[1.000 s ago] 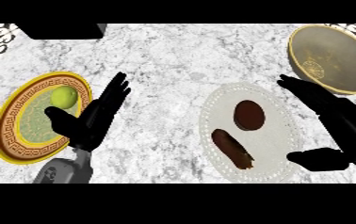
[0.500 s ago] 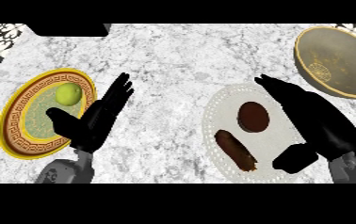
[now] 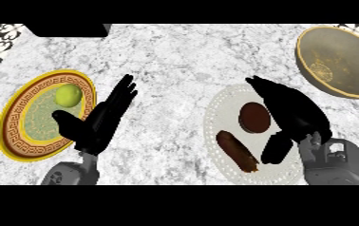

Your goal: Pick the cupcake from the placemat and place it in the bowl

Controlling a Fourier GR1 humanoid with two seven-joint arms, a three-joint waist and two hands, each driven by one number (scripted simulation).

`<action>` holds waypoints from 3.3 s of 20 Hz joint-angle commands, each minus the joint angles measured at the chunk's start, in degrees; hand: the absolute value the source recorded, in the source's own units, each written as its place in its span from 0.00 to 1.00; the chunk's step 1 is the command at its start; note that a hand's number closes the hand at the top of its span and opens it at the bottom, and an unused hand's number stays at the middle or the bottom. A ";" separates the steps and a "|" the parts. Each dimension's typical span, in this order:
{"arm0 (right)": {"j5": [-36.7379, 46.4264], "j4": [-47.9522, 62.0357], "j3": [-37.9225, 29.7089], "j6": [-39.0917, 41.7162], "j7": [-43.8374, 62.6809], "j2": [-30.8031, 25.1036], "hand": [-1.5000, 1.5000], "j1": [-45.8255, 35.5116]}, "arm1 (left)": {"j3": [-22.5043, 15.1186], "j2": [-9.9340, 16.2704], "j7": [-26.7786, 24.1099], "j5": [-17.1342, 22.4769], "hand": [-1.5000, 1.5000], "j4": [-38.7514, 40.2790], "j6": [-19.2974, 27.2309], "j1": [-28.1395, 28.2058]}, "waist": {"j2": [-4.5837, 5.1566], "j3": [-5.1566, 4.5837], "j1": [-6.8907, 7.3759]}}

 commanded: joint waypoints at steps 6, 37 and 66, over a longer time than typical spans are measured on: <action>3.49 7.48 -1.46 5.77 -0.72 2.86 0.00 -0.51 | 3.36 -0.23 1.38 0.38 0.50 0.04 -2.56 -1.30 | 0.05 0.03 -0.10; 29.16 26.75 -6.41 -8.69 -23.00 14.59 0.00 5.16 | 5.61 -7.58 0.01 -7.70 0.50 1.08 -5.71 1.11 | 0.05 0.05 -0.11; 40.10 20.36 -12.42 -8.97 -16.79 17.12 1.00 5.45 | 9.77 -6.87 5.30 -5.78 0.50 -3.74 -8.45 1.99 | -0.06 0.03 -0.24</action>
